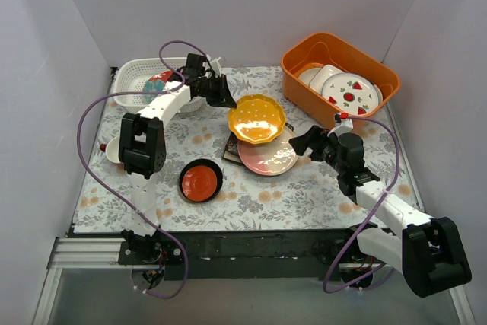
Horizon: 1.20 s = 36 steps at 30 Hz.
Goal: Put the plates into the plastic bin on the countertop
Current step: Pick up the plate at the center of the board, then place the plate in the plastic bin.
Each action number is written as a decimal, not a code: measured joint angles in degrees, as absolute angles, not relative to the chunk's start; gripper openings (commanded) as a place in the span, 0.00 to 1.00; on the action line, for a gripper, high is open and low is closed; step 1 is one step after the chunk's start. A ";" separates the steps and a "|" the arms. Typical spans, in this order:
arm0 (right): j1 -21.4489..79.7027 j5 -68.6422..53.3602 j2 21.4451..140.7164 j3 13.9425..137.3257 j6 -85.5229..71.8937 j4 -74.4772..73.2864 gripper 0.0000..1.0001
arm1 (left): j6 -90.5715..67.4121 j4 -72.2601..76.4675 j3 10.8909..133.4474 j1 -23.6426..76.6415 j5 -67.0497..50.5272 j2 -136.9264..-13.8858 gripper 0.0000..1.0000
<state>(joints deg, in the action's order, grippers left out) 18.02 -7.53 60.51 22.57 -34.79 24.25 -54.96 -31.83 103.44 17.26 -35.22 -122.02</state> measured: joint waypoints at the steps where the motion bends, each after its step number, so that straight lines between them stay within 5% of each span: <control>1: 18.02 -7.55 60.51 22.57 -34.81 24.29 0.97 | -55.05 -31.70 103.42 16.95 -35.20 -122.02 0.00; 36: 18.02 -11.77 67.81 20.88 -36.16 31.11 0.98 | -67.81 -19.14 95.92 1.78 -34.81 -118.21 0.00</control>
